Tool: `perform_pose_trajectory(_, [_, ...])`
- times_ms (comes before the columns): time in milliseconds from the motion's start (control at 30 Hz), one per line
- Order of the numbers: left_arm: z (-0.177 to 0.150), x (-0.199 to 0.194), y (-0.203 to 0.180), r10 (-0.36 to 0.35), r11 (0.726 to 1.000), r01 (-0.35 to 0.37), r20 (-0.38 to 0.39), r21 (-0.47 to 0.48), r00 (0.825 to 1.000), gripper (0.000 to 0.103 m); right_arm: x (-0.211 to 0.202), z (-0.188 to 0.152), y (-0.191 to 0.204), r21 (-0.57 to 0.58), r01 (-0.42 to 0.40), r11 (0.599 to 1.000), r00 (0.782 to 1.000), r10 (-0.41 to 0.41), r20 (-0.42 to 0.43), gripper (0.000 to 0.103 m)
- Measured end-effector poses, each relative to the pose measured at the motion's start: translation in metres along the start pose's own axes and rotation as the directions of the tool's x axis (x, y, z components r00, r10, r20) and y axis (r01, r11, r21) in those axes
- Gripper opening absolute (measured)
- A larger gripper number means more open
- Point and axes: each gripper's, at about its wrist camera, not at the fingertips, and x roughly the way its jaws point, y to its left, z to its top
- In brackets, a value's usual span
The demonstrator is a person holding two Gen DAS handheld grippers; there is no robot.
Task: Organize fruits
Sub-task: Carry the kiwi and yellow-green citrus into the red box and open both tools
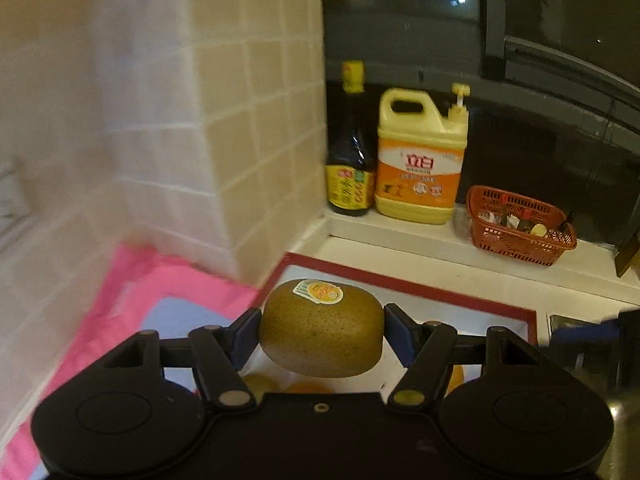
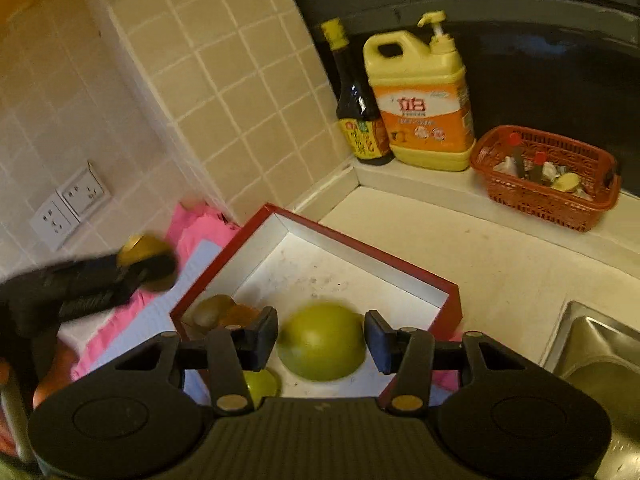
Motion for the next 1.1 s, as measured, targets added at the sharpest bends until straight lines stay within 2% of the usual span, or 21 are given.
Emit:
perform_pose_trajectory(33, [0.003, 0.014, -0.001, -0.005, 1.000, 0.005, -0.014, 0.004, 1.000, 0.080, 0.010, 0.000, 0.005, -0.009, -0.001, 1.000, 1.000, 0.001, -0.017, 0.050])
perform_pose_trajectory(200, [0.002, 0.079, -0.002, -0.021, 1.000, 0.020, -0.109, -0.008, 0.994, 0.080, 0.058, -0.007, 0.028, -0.105, 0.033, 0.994, 0.995, -0.042, -0.093, 0.035])
perform_pose_trajectory(300, [-0.006, 0.101, 0.002, -0.037, 0.999, 0.032, -0.153, -0.032, 0.988, 0.079, 0.068, -0.007, 0.014, -0.053, -0.002, 0.999, 0.992, -0.004, -0.126, 0.035])
perform_pose_trajectory(400, [-0.012, 0.120, 0.007, -0.065, 0.997, 0.058, -0.185, -0.043, 0.981, 0.080, 0.076, -0.012, 0.009, -0.066, 0.011, 0.998, 0.987, -0.021, -0.161, 0.035])
perform_pose_trajectory(467, [-0.018, 0.132, 0.010, -0.068, 0.997, 0.058, -0.207, -0.056, 0.976, 0.079, 0.089, -0.019, 0.007, -0.033, -0.034, 0.999, 0.977, 0.026, -0.211, 0.036])
perform_pose_trajectory(533, [-0.021, 0.138, 0.016, -0.076, 0.995, 0.059, -0.215, -0.081, 0.974, 0.079, 0.106, -0.029, 0.013, -0.015, -0.051, 0.999, 0.967, 0.046, -0.251, 0.036])
perform_pose_trajectory(600, [-0.023, 0.141, 0.019, -0.087, 0.993, 0.066, -0.225, -0.100, 0.971, 0.079, 0.113, -0.035, 0.020, -0.033, -0.031, 0.999, 0.972, 0.022, -0.235, 0.038])
perform_pose_trajectory(767, [-0.023, 0.146, 0.016, -0.096, 0.993, 0.076, -0.245, -0.093, 0.965, 0.079, 0.115, -0.033, 0.030, -0.080, -0.021, 0.997, 0.970, 0.001, -0.244, 0.039])
perform_pose_trajectory(1100, [-0.026, 0.145, 0.014, -0.115, 0.990, 0.089, -0.270, -0.107, 0.956, 0.081, 0.110, -0.037, 0.027, -0.056, -0.016, 0.998, 0.968, 0.002, -0.252, 0.041])
